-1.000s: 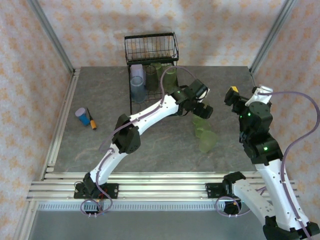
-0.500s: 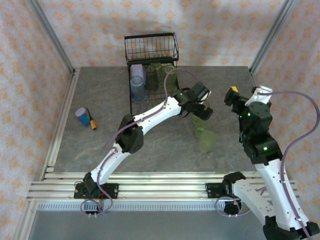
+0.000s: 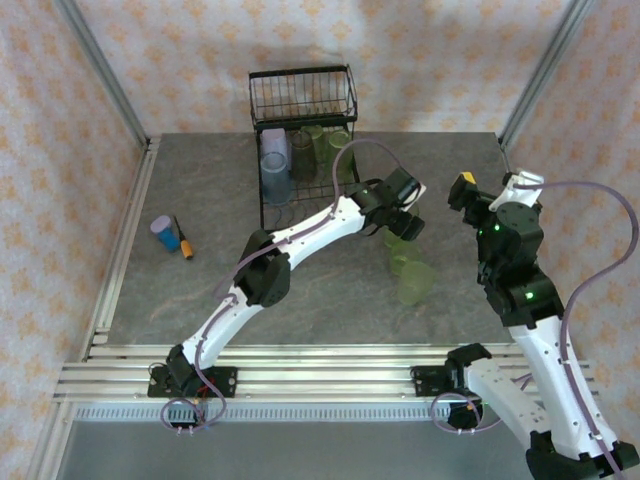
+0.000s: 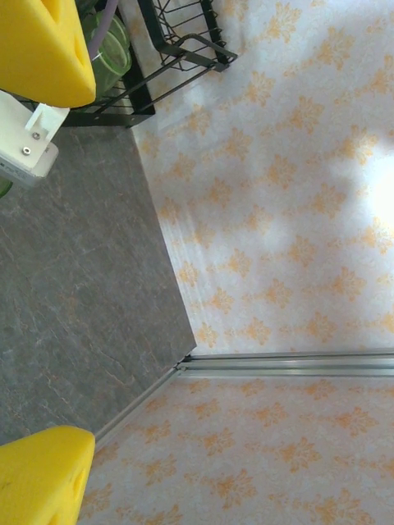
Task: Load the cups into the dish rack
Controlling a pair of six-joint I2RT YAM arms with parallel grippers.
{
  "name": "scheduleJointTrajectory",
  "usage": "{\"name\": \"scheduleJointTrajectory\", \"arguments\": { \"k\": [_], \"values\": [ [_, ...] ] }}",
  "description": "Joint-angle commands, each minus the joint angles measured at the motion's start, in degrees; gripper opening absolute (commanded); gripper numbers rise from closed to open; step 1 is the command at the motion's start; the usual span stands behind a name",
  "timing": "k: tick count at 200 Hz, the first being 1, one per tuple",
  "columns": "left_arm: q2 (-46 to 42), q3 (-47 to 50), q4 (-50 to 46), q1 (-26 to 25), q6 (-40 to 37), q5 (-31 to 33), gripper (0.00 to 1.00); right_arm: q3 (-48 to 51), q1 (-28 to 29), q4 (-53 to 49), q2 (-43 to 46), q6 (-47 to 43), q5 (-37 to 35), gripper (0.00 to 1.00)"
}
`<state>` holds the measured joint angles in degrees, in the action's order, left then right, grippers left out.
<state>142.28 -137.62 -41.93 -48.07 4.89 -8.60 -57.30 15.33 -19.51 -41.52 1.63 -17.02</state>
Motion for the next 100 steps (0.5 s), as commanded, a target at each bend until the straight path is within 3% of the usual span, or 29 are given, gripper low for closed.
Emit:
{"name": "scheduleJointTrajectory", "arguments": {
  "k": [1, 57, 100],
  "values": [
    [-6.4, 2.3, 4.4, -0.5, -1.1, -0.5, 0.81, 0.8, 0.0, 1.9, 0.1, -0.3, -1.6, 0.99],
    [-15.6, 7.3, 9.9, -0.6, -2.4, -0.4, 0.81, 1.0, 0.0, 1.6, -0.3, 2.1, 0.7, 0.99],
    [-30.5, 23.8, 21.9, 0.9, -3.5, 2.5, 0.8, 1.4, 0.0, 4.0, -2.5, 9.4, 9.3, 0.99]
  ]
}}
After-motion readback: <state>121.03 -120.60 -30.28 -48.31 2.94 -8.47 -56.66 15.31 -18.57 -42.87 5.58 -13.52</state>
